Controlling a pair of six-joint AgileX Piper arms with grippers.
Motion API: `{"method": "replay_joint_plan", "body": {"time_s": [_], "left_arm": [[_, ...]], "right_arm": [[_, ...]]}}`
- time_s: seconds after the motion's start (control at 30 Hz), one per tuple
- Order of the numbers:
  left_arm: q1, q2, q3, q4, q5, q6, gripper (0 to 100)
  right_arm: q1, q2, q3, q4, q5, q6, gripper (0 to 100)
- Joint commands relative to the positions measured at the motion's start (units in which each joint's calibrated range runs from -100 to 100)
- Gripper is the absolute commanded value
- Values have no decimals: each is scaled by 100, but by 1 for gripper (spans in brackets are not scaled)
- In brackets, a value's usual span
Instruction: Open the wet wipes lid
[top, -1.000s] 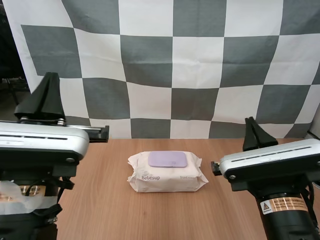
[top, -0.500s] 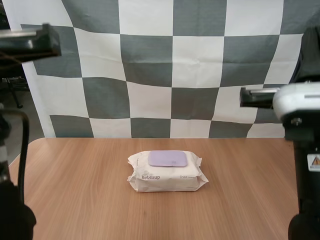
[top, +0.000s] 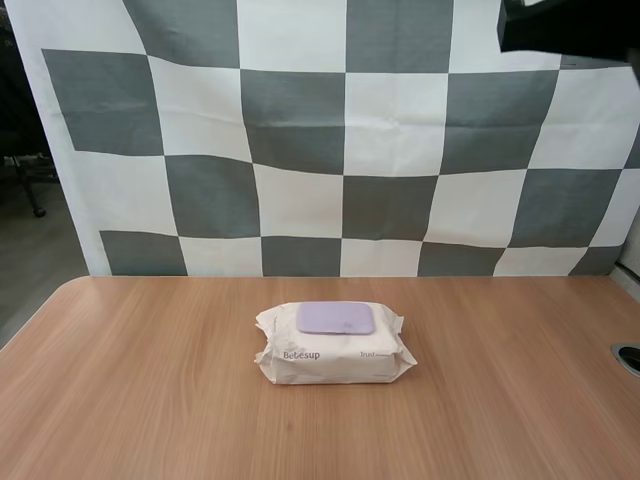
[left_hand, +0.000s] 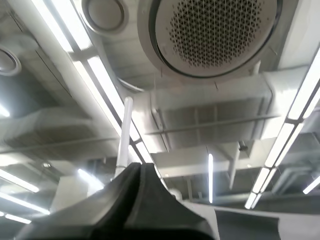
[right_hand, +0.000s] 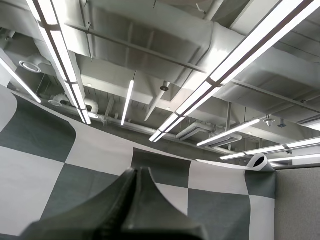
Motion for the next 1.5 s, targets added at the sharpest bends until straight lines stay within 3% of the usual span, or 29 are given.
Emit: {"method": "replay_joint_plan", "body": {"time_s": [0.0, 0.1, 0.2, 0.37, 0.47, 0.6, 0.77, 0.9, 0.97, 1.17, 1.3, 1.47], "left_arm": [[5, 155, 79, 1, 6660, 310, 0], [5, 352, 312, 541, 6735, 1023, 0], [5, 600, 483, 1297, 7107, 925, 0], [5, 1012, 528, 1830, 8780, 922, 0], [5, 1388, 528, 2368, 9989, 922, 0], [5, 1762, 676, 2730, 10852, 607, 0], [5, 1777, 1343, 2741, 10747, 414, 0], [49, 1777, 1898, 2807, 9938, 14, 0], [142, 1777, 1963, 2664, 9414, -283, 0], [393, 2045, 1949, 683, 8262, 271, 0], [411, 2382, 1817, -146, 7823, 822, 0], [411, 2707, 1223, -1640, 7790, 1494, 0]], "right_arm": [[-13, 25, -1326, -436, 6745, -245, 0], [-13, 92, -1094, -437, 7031, -850, 0], [-13, 311, -1003, -426, 7480, -1497, 0], [-13, 932, -1003, -576, 8938, -2308, 0], [-13, 1256, -1003, -836, 9516, -2371, 0], [-13, 1345, -1003, -983, 9435, -2380, 0], [-13, 1361, -1003, -881, 9117, -2647, 0], [-13, 1361, -1003, -595, 8956, -2760, 0], [-13, 1361, -1003, -362, 8846, -2782, 0], [-13, 1361, -1003, -5, 8593, -2880, 0], [-13, 1361, -1003, 6, 8507, -2880, 0], [-13, 1476, -696, -27, 8369, -2858, 0]]}}
